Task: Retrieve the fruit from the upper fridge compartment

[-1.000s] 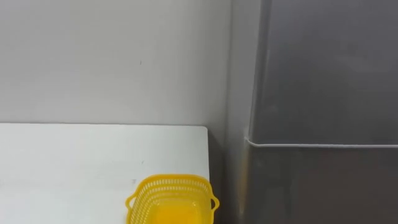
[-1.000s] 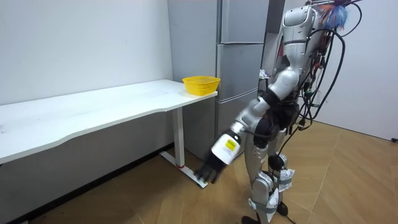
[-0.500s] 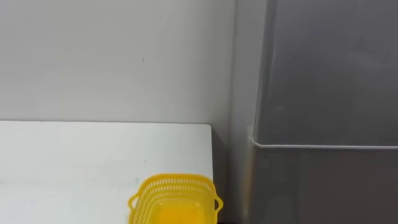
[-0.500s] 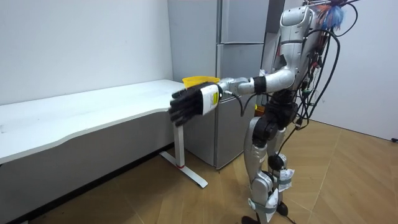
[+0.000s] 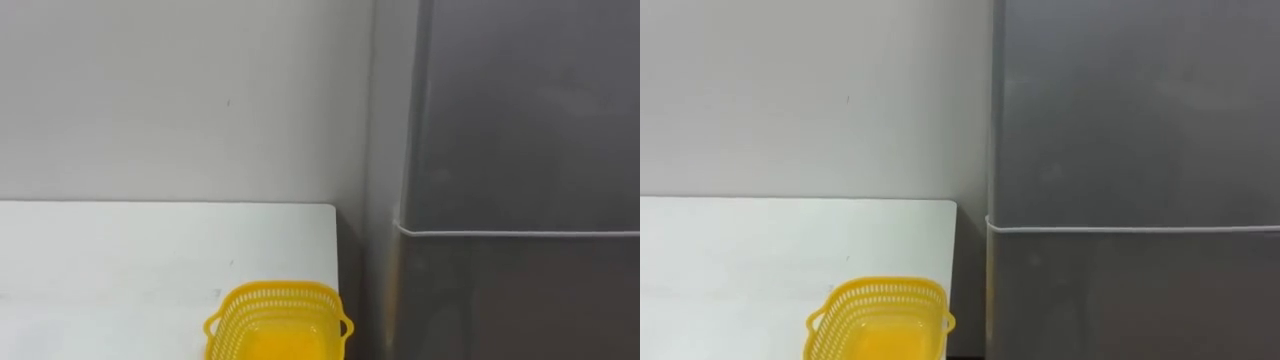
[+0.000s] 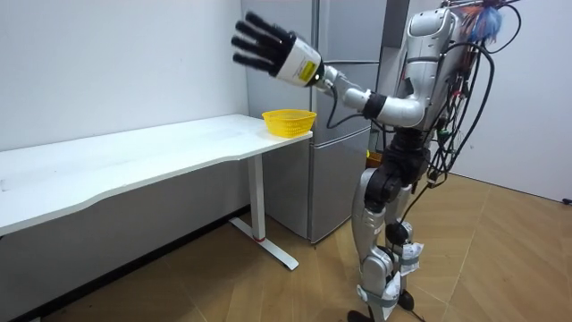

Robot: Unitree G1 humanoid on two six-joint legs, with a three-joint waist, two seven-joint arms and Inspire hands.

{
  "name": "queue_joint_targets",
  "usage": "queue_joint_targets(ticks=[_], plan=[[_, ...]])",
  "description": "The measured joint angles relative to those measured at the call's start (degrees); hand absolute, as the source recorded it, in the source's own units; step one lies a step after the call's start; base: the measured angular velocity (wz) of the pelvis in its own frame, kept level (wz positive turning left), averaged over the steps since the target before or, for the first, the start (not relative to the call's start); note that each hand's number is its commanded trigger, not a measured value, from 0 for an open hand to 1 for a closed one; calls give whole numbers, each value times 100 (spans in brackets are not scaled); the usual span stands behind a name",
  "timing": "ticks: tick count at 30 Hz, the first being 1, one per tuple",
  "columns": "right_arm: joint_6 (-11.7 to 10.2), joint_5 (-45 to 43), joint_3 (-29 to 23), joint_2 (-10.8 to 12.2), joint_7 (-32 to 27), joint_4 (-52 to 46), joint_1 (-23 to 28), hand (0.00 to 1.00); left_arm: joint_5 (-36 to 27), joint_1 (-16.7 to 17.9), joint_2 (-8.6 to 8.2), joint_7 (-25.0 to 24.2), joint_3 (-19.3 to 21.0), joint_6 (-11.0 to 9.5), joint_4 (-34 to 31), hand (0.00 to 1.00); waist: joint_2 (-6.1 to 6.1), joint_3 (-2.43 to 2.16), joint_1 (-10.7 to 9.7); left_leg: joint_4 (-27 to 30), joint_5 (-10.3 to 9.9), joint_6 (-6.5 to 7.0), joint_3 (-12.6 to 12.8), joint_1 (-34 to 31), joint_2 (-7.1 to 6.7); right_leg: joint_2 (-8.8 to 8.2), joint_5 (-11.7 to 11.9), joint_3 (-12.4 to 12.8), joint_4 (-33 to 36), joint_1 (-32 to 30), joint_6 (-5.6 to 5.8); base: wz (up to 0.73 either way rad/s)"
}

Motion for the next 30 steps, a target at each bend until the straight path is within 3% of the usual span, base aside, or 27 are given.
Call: queue_joint_targets(ticks=[3,9,15,18,21,23,30], plan=[[1,-3,-14,-22,195,7,5,0,-1,-2,8,-368,-114,-4,-488,0,-32,20,-92,6,1,2,3,-71,-3,-8,1,-39,-2,-33,1,6],[8,-205,-21,-26,441,29,5,0,-99,-20,17,-1325,-595,42,-782,0,-7,14,-244,19,5,6,-10,-80,-9,-3,11,0,-29,-25,5,1],[16,-437,-84,-22,667,33,26,0,-536,-497,28,-2287,-880,143,-951,0,0,38,-426,14,5,6,-5,-71,-15,-1,13,31,-84,-21,11,-1],[15,-496,-84,-16,710,42,64,0,-848,-564,29,-2754,-1052,185,-951,0,14,64,-495,15,5,6,8,-93,-12,2,13,32,-95,-21,11,0],[22,-668,-98,2,711,65,45,0,-978,-663,30,-3208,-1167,309,-947,0,17,92,-588,15,5,6,21,-98,-7,7,13,34,-88,-49,10,-1],[87,-719,-114,12,708,49,29,0,-1062,-669,27,-3444,-1292,356,-947,0,33,87,-595,14,5,6,46,-107,-5,8,13,54,-78,-69,10,-6],[302,-817,-102,20,695,48,-71,0,-1364,-704,52,-4294,-1846,900,-944,0,1,76,-640,14,5,6,77,-127,-5,10,13,104,-83,-95,10,-3]])
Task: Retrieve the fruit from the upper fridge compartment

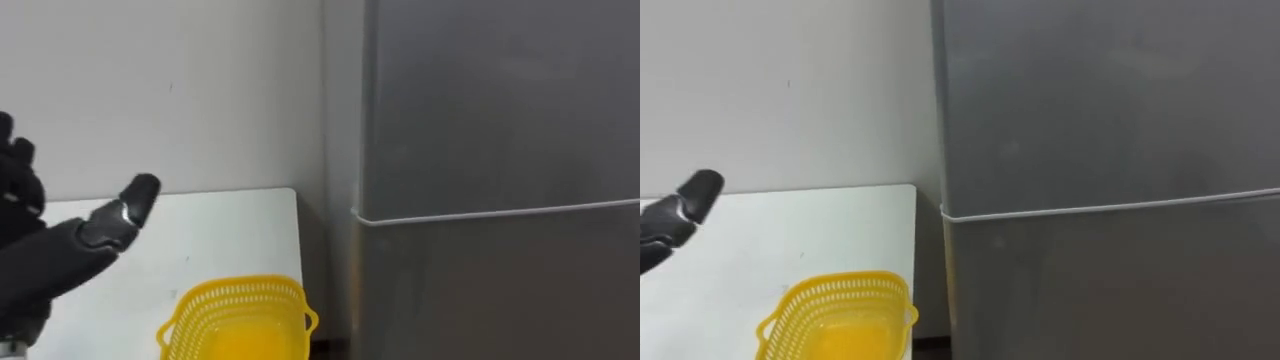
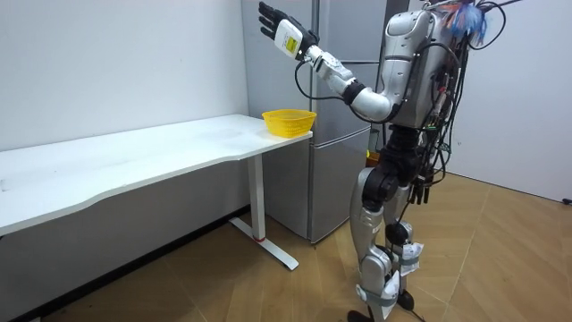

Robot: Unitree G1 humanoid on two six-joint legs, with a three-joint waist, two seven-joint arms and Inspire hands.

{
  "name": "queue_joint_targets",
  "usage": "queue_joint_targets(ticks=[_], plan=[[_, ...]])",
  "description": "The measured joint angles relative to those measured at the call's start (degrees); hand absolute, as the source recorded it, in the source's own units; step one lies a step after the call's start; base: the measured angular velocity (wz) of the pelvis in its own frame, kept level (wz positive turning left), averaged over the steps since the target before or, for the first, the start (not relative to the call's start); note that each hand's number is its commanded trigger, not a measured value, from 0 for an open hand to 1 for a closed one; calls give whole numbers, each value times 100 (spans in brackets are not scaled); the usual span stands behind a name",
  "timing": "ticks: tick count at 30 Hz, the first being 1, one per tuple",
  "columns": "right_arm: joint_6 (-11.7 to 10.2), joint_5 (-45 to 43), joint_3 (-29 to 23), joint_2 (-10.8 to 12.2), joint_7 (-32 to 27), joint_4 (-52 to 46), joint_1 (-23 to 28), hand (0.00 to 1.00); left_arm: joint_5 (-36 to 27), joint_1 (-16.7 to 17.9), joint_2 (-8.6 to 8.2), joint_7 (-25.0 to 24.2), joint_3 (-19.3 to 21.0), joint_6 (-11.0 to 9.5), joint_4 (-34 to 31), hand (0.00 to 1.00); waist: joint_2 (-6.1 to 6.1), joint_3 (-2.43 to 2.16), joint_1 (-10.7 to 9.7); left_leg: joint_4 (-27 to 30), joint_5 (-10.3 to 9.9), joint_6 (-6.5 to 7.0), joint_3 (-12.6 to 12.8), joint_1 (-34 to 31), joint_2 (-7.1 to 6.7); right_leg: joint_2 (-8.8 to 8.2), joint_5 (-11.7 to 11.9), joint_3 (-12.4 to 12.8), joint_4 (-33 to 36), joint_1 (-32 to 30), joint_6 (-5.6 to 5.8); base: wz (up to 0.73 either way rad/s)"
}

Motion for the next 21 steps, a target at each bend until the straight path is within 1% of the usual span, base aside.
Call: queue_joint_targets(ticks=[1,2,3,5,7,9,12,14,15,16,17,21], plan=[[22,-3,0,0,3,0,0,0,5,0,11,-63,-50,43,0,0,-4,-7,-7,0,0,0,-3,-2,0,1,0,-1,-2,-7,0,0],[69,-16,-1,-3,11,-4,-19,0,10,0,48,-213,-132,131,-3,0,-13,-16,-9,0,0,0,-7,-14,0,3,0,-1,-2,-23,0,0],[80,-55,-5,-6,20,-15,-26,0,14,-1,74,-377,-182,216,-5,0,-23,-29,-19,4,0,0,-4,-45,1,4,0,-4,-3,-42,0,0],[81,-55,-5,-7,71,-46,7,0,9,-2,104,-636,-221,319,-9,0,-31,-49,-33,11,0,0,-1,-81,6,6,2,-7,3,-87,-3,0],[82,-52,-2,-12,108,-94,-2,0,10,-31,173,-924,-322,447,-11,0,-18,-70,-33,26,0,0,7,-129,10,8,8,-4,5,-126,-8,0],[82,-52,-2,-22,103,-103,4,0,-3,-114,186,-1091,-388,515,-11,0,7,-80,-32,52,0,0,17,-166,8,5,14,-2,9,-126,-9,0],[83,-55,-1,-33,87,-108,-55,0,-5,-195,186,-1355,-409,542,-9,0,83,-79,-19,59,0,-1,63,-159,15,8,16,17,6,-140,-12,-4],[93,-54,1,-50,79,-110,-59,0,-16,-195,186,-1521,-411,612,-7,0,113,-60,-31,67,0,0,80,-155,15,7,16,20,8,-146,-12,0],[130,-53,14,-53,74,-109,-67,0,-16,-194,186,-1623,-415,671,-7,0,138,-49,-37,75,0,-1,90,-156,16,7,16,23,10,-147,-13,0],[174,-54,22,-56,79,-106,-97,0,-18,-194,189,-1706,-425,716,-7,0,169,-40,-85,84,0,-1,93,-160,16,7,14,23,10,-145,-13,0],[194,-52,32,-59,79,-106,-113,0,-21,-194,190,-1744,-437,735,-6,0,183,-38,-102,83,0,-1,93,-163,16,6,13,17,10,-145,-13,0],[205,-50,46,-79,76,-97,-174,0,-23,-194,191,-2035,-763,809,-1,0,184,-27,-128,83,0,-1,131,-157,25,16,13,51,16,-151,-15,-2]])
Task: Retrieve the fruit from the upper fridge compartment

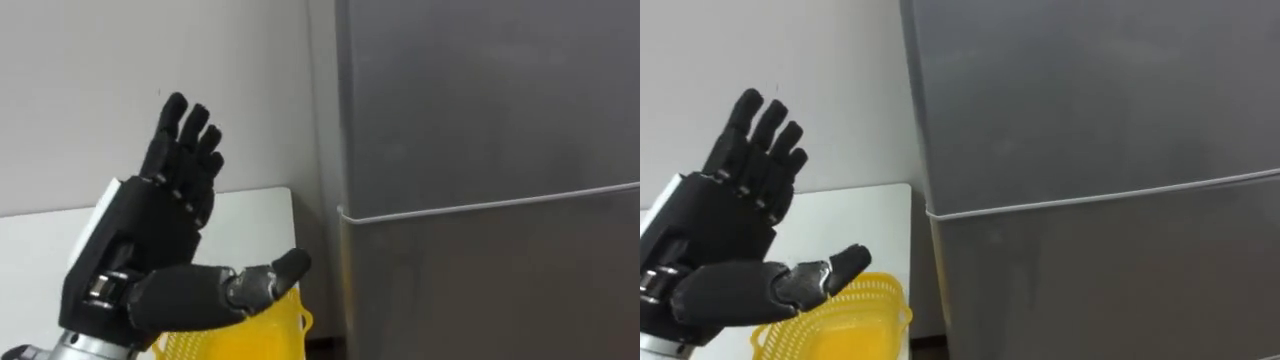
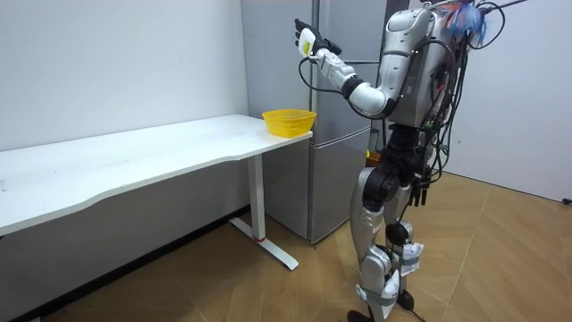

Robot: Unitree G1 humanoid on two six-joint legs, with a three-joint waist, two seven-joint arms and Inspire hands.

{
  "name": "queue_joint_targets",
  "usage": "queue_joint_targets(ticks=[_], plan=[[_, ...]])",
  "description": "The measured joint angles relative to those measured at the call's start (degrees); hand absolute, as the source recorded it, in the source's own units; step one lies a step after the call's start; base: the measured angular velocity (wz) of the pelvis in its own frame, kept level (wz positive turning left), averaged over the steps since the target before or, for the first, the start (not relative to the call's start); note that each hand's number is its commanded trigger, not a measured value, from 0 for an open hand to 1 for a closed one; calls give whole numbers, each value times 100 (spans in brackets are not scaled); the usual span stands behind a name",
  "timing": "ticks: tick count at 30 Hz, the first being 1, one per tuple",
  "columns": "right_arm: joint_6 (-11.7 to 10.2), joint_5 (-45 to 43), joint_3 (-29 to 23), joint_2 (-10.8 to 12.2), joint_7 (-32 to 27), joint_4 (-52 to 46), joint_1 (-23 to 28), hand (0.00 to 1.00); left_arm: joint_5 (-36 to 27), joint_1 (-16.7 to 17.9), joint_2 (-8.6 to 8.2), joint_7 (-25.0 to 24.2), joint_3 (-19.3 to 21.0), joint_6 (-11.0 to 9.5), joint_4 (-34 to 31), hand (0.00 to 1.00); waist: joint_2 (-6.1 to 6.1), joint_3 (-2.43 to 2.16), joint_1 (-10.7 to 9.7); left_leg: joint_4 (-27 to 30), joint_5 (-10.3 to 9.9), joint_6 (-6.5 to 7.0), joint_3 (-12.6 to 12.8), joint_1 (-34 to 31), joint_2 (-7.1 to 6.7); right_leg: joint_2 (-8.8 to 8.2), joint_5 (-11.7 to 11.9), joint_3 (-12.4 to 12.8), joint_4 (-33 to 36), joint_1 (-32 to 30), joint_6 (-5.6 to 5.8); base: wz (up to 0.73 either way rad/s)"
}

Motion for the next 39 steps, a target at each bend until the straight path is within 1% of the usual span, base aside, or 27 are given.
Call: queue_joint_targets(ticks=[1,3,8,12,16,20,22,23,25,26,28,30,34,39], plan=[[1,2,0,-15,-2,1,-10,0,0,0,0,-88,-36,50,0,0,-3,1,-2,0,0,0,8,1,0,0,0,12,3,-3,0,-5],[3,-3,1,-24,-4,4,-26,0,0,0,0,-140,-66,86,0,0,-11,7,-24,0,0,0,25,2,0,-2,0,18,2,-8,0,-2],[3,0,60,-27,-13,-2,-39,0,17,0,0,-257,-167,129,4,0,-37,23,-33,0,0,0,111,-1,3,-8,1,19,1,5,0,0],[0,4,243,-27,-94,54,-66,0,81,-1,2,-229,-386,141,2,0,-70,23,-36,-4,0,0,125,1,2,-6,1,22,-6,19,1,0],[-3,-2,405,-25,-201,111,-144,0,548,-59,3,-180,-566,141,3,0,-112,43,-98,-2,0,0,124,5,5,-4,4,18,4,28,-2,0],[-3,0,505,-22,-288,112,-171,0,757,-108,14,-81,-736,141,4,0,-121,45,-155,-3,0,0,136,13,4,-6,4,19,3,31,-1,0],[-3,3,520,-16,-343,114,-171,0,957,-268,14,-51,-771,142,7,0,-120,44,-159,-3,0,0,137,39,5,-5,5,24,11,39,-1,0],[-3,3,518,-16,-350,115,-171,0,963,-312,12,-40,-770,142,8,0,-120,45,-159,-3,0,0,138,50,6,-5,5,26,10,36,-1,0],[-3,-5,520,-16,-356,115,-192,0,963,-532,-1,52,-775,142,7,0,-114,41,-165,-3,0,0,137,85,6,0,5,51,3,51,-1,-4],[-3,-6,524,-16,-354,115,-198,0,963,-588,-4,68,-777,141,7,0,-112,41,-172,-4,0,0,137,90,6,2,4,55,2,56,-1,0],[0,-3,573,-17,-338,116,-192,0,962,-766,-9,149,-859,141,7,0,-107,40,-182,-3,0,0,140,121,6,2,5,58,-4,98,-1,0],[2,-3,681,-17,-330,107,-195,0,962,-828,-18,171,-911,150,7,0,-95,36,-185,0,0,0,145,110,8,5,5,69,4,80,-2,0],[3,-3,731,-16,-312,113,-195,0,963,-835,-21,235,-913,166,7,0,-73,26,-186,0,0,0,145,115,9,7,5,90,18,101,-2,0],[2,-2,733,-16,-313,120,-198,0,962,-836,-21,316,-934,170,9,0,-69,39,-185,-2,0,0,151,147,8,7,4,122,49,104,-3,-2]])
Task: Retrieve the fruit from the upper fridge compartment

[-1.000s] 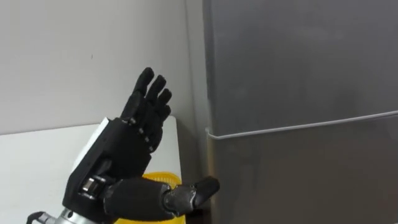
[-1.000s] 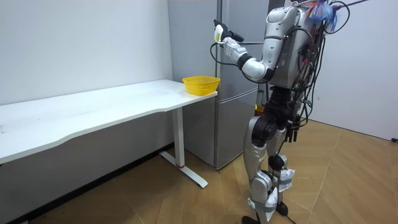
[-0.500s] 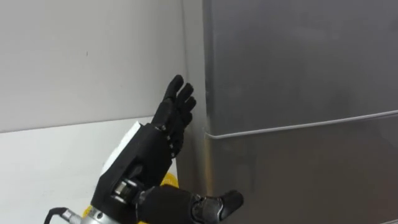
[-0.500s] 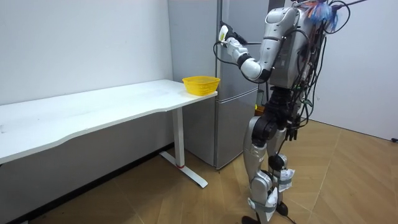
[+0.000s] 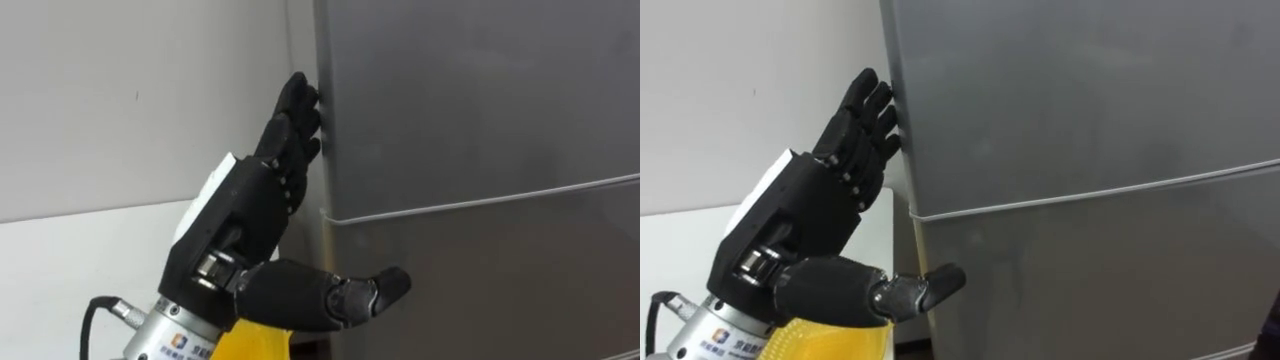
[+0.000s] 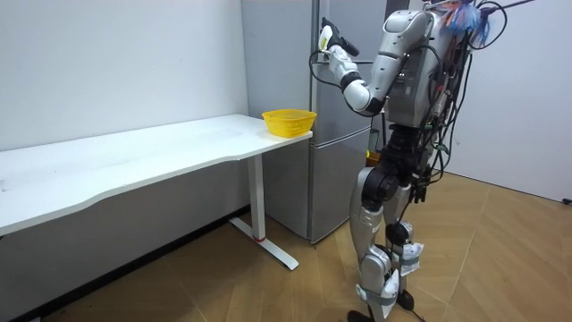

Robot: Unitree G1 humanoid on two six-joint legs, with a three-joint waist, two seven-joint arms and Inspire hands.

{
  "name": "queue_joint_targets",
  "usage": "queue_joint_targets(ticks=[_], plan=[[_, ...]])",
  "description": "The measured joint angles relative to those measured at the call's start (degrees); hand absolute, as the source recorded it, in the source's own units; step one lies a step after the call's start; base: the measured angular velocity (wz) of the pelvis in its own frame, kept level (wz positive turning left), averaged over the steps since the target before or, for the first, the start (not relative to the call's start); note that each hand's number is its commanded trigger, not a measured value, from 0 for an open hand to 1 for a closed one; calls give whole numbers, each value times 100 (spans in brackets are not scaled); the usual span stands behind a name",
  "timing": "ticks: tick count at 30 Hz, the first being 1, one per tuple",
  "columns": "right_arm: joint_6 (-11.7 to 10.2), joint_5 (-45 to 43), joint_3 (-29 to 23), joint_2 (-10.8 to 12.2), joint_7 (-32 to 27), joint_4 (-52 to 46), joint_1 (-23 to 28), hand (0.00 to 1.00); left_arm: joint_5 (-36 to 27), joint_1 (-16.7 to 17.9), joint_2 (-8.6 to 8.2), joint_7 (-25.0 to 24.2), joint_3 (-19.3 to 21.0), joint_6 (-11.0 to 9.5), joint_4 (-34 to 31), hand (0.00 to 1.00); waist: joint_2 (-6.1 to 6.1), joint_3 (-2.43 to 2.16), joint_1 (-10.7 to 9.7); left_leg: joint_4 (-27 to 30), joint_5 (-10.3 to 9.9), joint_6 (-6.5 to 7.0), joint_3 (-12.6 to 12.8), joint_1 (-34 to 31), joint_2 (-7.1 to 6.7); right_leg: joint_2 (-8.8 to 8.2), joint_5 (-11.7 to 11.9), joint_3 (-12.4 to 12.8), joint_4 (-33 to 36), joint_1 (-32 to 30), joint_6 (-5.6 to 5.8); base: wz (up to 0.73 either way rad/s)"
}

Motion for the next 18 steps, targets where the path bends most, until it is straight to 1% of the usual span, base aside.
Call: queue_joint_targets(ticks=[5,7,17,18], plan=[[2,2,-2,0,78,8,9,0,-6,-26,-8,59,1,3,0,0,8,8,0,0,0,0,32,11,1,2,0,30,10,-37,0,-1],[3,1,-2,0,129,7,9,0,-5,-72,-12,59,5,4,0,0,12,6,15,-1,0,0,56,-2,3,1,0,49,18,-74,0,-2],[2,4,-2,-1,189,-17,6,0,-8,-73,-17,42,3,4,0,0,30,-7,13,6,0,0,74,-22,6,-1,1,48,42,-86,0,0],[3,3,-1,-1,186,-23,3,0,-8,-73,-18,35,3,4,0,53,29,-7,13,6,0,0,74,-21,5,-1,1,49,41,-86,0,0]])
